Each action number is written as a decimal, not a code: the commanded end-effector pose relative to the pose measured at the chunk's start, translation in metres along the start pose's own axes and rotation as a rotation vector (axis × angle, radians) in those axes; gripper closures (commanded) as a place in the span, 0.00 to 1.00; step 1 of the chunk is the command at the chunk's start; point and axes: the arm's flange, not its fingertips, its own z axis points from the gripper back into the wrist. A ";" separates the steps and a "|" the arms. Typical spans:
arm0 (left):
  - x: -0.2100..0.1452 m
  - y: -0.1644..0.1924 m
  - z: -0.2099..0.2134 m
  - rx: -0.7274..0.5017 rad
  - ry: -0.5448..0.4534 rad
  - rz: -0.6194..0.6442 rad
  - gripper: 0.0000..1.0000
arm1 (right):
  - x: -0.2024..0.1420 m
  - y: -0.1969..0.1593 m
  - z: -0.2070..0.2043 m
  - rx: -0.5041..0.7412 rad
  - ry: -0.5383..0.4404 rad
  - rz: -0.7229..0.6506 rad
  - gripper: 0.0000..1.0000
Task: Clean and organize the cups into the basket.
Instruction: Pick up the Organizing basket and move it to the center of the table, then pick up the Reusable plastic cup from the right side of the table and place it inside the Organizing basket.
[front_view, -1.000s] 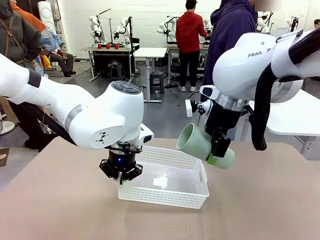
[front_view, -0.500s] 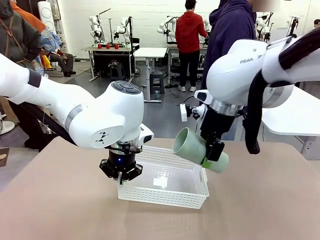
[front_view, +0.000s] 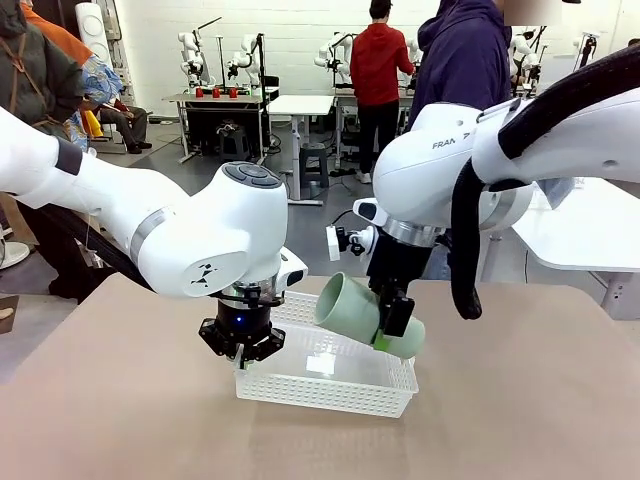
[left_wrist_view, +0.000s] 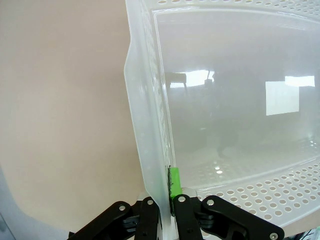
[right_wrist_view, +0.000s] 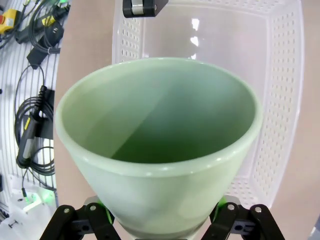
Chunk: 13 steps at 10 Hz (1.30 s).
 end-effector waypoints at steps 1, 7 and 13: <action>-0.003 -0.002 -0.002 0.011 0.000 -0.005 1.00 | 0.009 -0.011 -0.010 0.033 -0.010 -0.010 0.17; -0.003 -0.002 -0.002 0.011 0.000 -0.005 1.00 | 0.011 -0.023 -0.051 0.167 -0.016 -0.024 0.17; -0.003 -0.002 -0.002 0.011 0.000 -0.005 1.00 | -0.005 -0.024 -0.063 0.180 -0.058 -0.056 0.17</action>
